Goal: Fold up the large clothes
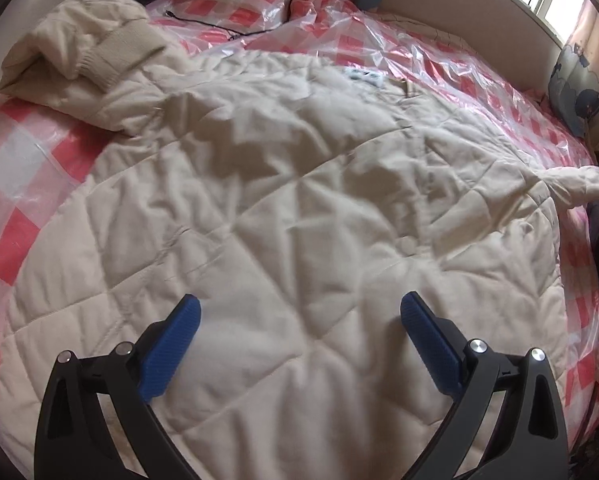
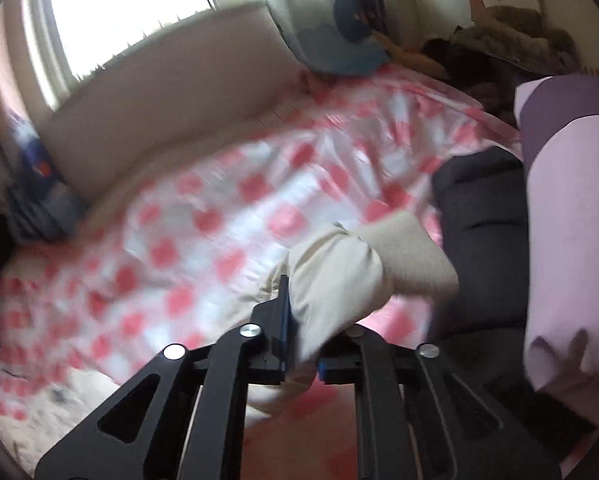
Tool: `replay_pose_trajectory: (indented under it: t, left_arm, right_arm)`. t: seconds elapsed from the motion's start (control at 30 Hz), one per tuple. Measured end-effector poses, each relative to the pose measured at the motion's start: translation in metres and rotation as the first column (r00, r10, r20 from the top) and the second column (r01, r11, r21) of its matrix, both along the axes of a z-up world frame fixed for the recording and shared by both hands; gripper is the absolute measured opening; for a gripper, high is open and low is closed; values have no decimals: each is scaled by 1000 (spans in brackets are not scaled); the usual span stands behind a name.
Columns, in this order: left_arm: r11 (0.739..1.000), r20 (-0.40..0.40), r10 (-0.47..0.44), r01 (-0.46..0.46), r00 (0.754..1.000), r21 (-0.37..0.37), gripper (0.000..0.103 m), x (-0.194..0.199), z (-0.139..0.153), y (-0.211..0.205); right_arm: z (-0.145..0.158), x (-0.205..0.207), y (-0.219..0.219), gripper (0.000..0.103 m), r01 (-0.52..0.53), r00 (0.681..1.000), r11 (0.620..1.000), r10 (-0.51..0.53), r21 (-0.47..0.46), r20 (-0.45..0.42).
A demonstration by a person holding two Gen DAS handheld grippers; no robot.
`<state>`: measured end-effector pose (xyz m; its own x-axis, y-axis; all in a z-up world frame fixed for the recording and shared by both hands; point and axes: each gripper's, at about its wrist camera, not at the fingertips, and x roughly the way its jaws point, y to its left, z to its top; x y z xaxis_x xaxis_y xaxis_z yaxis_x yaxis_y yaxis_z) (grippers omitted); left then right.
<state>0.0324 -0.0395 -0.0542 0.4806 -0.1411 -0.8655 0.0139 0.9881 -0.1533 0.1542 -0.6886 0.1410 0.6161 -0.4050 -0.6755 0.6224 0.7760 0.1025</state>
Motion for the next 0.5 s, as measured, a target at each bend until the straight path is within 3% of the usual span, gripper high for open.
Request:
replay_pose_trajectory:
  t: [0.03,0.07,0.13,0.2,0.27,0.3,0.4,0.43,0.5]
  left_arm:
    - [1000,-11,3,-3,1000,-7,96,1,-2,1]
    - [1000,-15,5,-5,1000,-11,96,1,-2,1]
    - [1000,-15,7,-8,1000,-13,96,0,-2,3]
    - [1000,7,10,-10,1000,-12,96,-4,7,7]
    - [1000,40,8,-8,999,-1,96,-10,18,10]
    - [1000,57,10,-10,998,10,96,-13,24,13]
    - [1000,85,31,-30,996,-8,96,-29,47,27]
    - [999,91,40,-38,995,-26,96,-36,53,34]
    - [997,102,67,-61,993,-56,96,-61,64,53]
  right_arm:
    - [-15,1,-7,37,18,997,999,-15,49,-71]
    - [-26,-5,-8,47,17,997,995,-10,98,-75]
    - [-39,-40,4,49,-21,999,990,26,140,-35]
    - [-54,-90,43,59,-124,992,969,121,211,29]
    - [-75,-144,101,66,-294,955,898,288,328,69]
    - [-88,-173,134,67,-377,923,843,374,384,86]
    - [-136,-229,226,68,-524,800,630,596,573,76]
    - [-147,-237,249,68,-542,762,590,645,599,55]
    - [-163,-249,291,68,-574,698,561,717,597,-3]
